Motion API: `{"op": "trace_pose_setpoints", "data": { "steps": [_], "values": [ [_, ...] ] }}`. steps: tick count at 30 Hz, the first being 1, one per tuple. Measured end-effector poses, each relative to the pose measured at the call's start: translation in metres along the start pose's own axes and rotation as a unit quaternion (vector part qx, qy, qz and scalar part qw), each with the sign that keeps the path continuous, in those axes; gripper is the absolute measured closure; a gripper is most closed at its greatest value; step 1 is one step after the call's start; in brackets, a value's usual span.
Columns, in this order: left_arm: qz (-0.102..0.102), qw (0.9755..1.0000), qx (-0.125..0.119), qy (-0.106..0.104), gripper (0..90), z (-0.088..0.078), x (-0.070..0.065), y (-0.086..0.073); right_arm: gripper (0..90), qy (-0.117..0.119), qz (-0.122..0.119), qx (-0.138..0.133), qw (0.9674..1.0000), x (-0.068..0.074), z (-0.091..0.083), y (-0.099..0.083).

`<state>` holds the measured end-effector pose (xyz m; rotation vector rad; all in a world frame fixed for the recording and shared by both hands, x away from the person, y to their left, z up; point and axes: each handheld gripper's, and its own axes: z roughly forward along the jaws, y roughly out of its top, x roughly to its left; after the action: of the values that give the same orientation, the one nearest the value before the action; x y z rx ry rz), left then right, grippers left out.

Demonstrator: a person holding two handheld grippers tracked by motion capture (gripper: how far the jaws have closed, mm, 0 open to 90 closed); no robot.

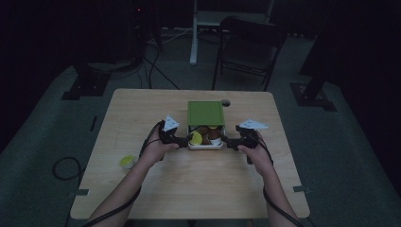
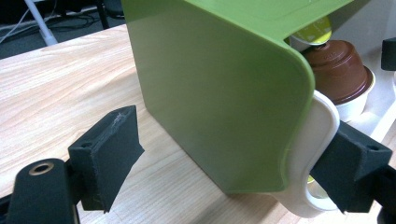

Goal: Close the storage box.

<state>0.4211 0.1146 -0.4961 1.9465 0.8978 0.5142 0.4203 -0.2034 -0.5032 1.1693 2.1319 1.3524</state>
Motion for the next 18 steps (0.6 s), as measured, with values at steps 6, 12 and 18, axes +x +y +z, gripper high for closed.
{"op": "trace_pose_setpoints", "data": {
  "steps": [6,12,18],
  "values": [
    [0.001,0.9999,-0.001,0.010,15.5,0.0035,0.0016,0.0025,11.3,-0.014,0.011,-0.005,0.9998,-0.0006,0.0040,0.0011],
    [-0.001,0.9999,-0.003,0.016,15.5,0.0064,0.0032,0.0036,11.3,-0.023,0.018,0.001,0.9996,-0.0007,0.0066,0.0036],
    [-0.001,0.9999,-0.002,0.017,15.5,0.0085,0.0039,0.0045,10.7,-0.029,0.023,0.002,0.9993,-0.0009,0.0089,0.0039]
  ]
}}
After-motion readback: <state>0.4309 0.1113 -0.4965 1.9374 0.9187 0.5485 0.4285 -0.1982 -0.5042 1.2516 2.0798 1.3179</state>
